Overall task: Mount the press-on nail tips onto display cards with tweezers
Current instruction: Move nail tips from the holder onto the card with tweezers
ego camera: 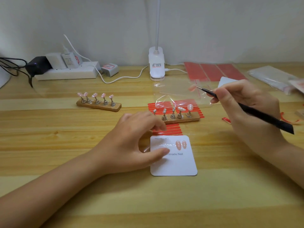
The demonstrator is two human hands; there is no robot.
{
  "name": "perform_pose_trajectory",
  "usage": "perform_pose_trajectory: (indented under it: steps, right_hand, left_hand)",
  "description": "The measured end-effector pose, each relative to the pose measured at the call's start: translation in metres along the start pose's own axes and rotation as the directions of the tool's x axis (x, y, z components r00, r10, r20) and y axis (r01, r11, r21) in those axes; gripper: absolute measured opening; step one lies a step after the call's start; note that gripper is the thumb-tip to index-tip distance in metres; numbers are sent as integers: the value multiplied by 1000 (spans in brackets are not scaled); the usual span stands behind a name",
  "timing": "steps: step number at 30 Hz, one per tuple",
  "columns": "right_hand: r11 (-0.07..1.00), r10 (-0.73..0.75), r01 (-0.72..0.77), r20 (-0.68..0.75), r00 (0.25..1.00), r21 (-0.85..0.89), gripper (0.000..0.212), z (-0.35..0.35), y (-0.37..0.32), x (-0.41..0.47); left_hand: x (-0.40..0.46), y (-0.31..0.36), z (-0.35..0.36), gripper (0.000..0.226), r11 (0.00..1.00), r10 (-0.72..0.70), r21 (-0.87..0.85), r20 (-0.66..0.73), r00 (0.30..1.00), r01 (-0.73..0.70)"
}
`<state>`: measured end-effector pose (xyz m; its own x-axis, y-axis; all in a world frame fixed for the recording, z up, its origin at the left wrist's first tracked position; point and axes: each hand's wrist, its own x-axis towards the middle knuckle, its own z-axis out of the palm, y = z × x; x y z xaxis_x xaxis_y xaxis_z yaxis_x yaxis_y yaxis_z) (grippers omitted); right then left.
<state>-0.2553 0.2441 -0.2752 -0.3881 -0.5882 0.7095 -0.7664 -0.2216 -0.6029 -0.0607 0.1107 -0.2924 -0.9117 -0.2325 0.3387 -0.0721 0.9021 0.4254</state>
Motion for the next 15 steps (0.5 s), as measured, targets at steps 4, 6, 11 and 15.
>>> perform_pose_trajectory:
  steps: [4,6,11,15]
  right_hand:
    - [964,-242,250,94,966,-86,8,1,-6,-11]
    - [917,-355,380,189,915,-117,15,2,-5,-20]
    - [650,-619,745,465,633,-149,22,2,3,-29]
    - [581,-634,804,548,545,-126,21,0,1,-31]
  left_hand:
    - [1,-3,1,41,999,-4,34,45,999,3]
    - [0,-4,2,43,1000,-5,25,45,999,3]
    - [0,-4,2,43,1000,-5,20,44,999,4]
    - [0,-4,3,42,1000,-8,10,43,999,7]
